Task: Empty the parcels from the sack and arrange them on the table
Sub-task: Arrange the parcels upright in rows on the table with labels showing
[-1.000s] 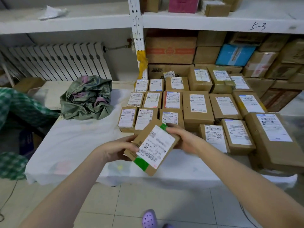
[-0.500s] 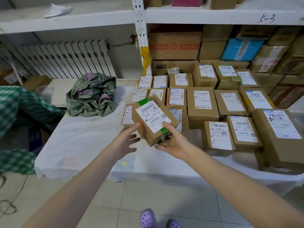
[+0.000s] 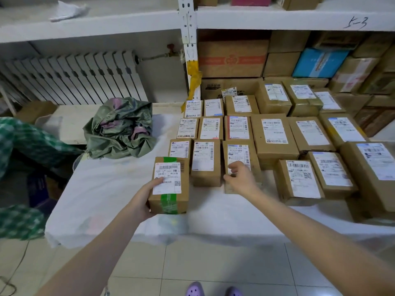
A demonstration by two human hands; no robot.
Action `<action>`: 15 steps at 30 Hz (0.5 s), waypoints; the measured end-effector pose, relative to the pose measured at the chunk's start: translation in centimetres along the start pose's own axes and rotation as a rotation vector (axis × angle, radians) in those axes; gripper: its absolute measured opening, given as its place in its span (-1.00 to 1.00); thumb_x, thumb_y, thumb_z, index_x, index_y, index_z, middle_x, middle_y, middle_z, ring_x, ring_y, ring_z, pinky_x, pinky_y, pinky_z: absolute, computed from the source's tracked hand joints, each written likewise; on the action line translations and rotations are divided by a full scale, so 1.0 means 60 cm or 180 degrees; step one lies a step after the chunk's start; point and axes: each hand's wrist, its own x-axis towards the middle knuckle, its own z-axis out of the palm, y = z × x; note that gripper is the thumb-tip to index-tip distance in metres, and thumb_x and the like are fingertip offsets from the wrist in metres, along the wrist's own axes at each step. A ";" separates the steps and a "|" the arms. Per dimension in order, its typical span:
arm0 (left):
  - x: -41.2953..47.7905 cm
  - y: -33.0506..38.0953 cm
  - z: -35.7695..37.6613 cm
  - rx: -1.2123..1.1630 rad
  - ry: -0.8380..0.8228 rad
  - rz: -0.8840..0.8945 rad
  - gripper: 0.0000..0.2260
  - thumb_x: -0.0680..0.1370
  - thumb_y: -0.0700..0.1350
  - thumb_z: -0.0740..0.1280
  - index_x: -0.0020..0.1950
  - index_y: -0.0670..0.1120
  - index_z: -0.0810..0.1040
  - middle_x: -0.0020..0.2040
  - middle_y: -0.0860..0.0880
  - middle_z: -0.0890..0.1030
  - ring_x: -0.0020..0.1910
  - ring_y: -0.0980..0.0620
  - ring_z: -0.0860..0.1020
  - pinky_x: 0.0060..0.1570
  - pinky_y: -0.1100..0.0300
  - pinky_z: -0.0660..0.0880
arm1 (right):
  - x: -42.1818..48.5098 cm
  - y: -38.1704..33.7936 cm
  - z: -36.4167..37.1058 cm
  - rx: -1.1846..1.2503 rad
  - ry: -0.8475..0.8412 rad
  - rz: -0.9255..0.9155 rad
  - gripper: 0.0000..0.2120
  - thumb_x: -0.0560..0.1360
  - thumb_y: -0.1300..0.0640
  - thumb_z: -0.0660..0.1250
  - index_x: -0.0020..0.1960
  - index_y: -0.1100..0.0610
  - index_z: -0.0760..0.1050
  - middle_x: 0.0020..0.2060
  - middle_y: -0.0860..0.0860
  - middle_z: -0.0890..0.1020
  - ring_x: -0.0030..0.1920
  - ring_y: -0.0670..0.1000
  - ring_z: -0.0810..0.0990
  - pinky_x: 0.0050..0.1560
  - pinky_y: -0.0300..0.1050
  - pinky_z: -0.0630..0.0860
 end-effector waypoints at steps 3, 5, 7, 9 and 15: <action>0.019 0.004 -0.029 -0.0119 -0.0007 -0.0041 -0.87 0.54 0.01 0.32 -0.05 -0.04 0.57 -0.30 -0.02 0.71 -0.42 0.02 0.67 -0.39 0.19 0.54 | -0.005 -0.007 0.032 0.0049 -0.0266 -0.0146 -0.74 0.48 0.26 0.35 0.17 0.21 0.52 -0.04 0.03 0.56 0.04 0.05 0.59 -0.05 -0.25 0.51; 0.042 0.006 -0.038 -0.0112 -0.0118 -0.0116 -0.82 0.51 0.03 0.35 0.02 -0.04 0.60 -0.18 -0.05 0.72 -0.26 -0.03 0.69 -0.30 0.14 0.57 | -0.006 -0.007 0.051 0.0052 -0.0304 -0.0203 -0.79 0.48 0.27 0.33 0.11 0.18 0.55 -0.05 0.03 0.57 0.00 0.03 0.59 0.06 -0.13 0.55; 0.070 0.008 -0.040 -0.0078 -0.0184 -0.0131 -0.70 0.46 0.07 0.42 0.12 -0.05 0.61 0.00 -0.08 0.71 0.00 -0.09 0.66 -0.04 0.00 0.58 | -0.005 -0.013 0.064 -0.0018 -0.0318 -0.0276 -0.82 0.48 0.25 0.33 0.07 0.15 0.56 -0.02 0.04 0.58 -0.04 -0.01 0.58 0.07 -0.14 0.55; 0.095 0.009 -0.039 0.0033 -0.0139 -0.0103 -0.63 0.46 0.08 0.43 0.20 -0.06 0.59 0.12 -0.10 0.66 0.15 -0.13 0.60 0.17 -0.10 0.52 | -0.003 -0.022 0.075 -0.0144 -0.0320 -0.0395 -0.84 0.48 0.24 0.33 0.03 0.09 0.55 0.02 0.06 0.59 -0.06 -0.03 0.58 0.06 -0.16 0.54; 0.154 -0.005 -0.029 0.0558 -0.0188 0.0144 -0.69 0.59 -0.07 0.30 0.31 -0.14 0.51 0.15 -0.13 0.65 0.14 -0.17 0.60 0.29 -0.18 0.43 | -0.019 -0.040 0.095 -0.1251 -0.0389 -0.0966 -0.70 0.47 0.24 0.28 0.20 0.09 0.50 0.16 0.01 0.48 0.18 0.05 0.48 0.10 0.05 0.52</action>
